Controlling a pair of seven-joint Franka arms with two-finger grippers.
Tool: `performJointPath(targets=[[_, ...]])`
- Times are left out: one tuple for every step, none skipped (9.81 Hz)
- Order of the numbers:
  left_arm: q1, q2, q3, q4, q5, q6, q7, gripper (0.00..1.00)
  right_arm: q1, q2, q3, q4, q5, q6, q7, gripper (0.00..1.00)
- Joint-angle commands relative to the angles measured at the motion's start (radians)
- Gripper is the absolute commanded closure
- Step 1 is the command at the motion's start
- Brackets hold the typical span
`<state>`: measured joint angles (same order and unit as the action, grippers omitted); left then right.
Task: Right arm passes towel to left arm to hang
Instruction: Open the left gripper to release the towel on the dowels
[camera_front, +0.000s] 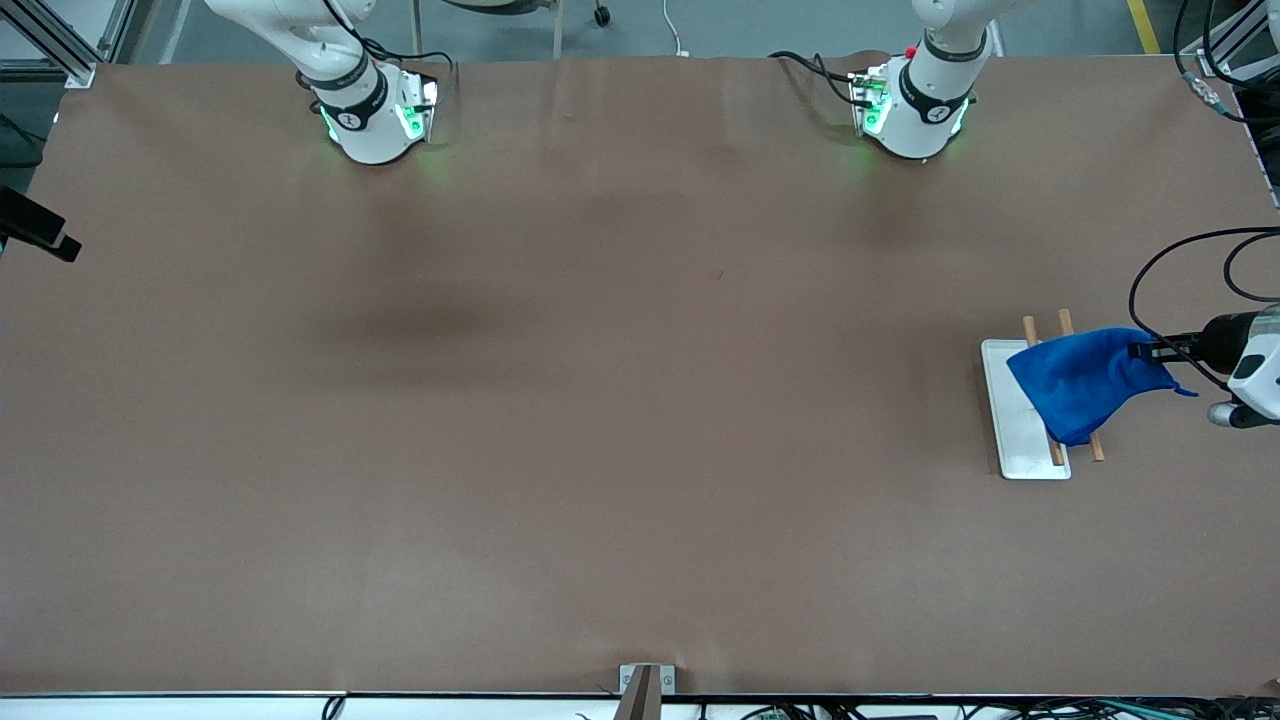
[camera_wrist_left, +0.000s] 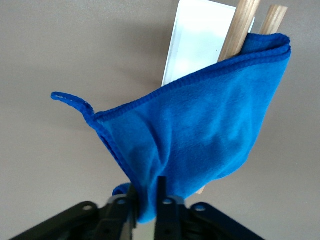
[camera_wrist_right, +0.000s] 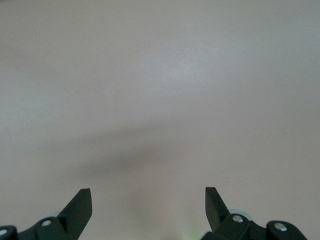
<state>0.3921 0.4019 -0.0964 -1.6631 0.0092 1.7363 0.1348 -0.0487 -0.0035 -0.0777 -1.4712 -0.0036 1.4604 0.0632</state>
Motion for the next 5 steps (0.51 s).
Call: performJointPath(targets=[[-0.009,-0.001,0.003,-0.014,0.012,0.023,-0.008,0.21,-0.008,0.000,0.004,0.009,-0.010,-0.009,-0.014,0.00],[-0.010,-0.003,0.001,-0.007,0.012,0.023,-0.003,0.00,-0.008,0.000,0.004,0.009,-0.012,-0.009,-0.014,0.00],[-0.010,-0.011,0.001,-0.001,0.012,0.022,-0.003,0.00,-0.010,0.000,0.004,0.009,-0.012,-0.009,-0.014,0.00],[-0.012,-0.027,-0.005,0.034,0.012,0.019,-0.012,0.00,-0.010,0.000,0.004,0.008,-0.010,-0.009,-0.014,0.00],[-0.028,-0.049,-0.009,0.072,0.015,0.017,-0.005,0.00,-0.010,0.002,0.004,0.008,-0.010,-0.009,-0.014,0.00]])
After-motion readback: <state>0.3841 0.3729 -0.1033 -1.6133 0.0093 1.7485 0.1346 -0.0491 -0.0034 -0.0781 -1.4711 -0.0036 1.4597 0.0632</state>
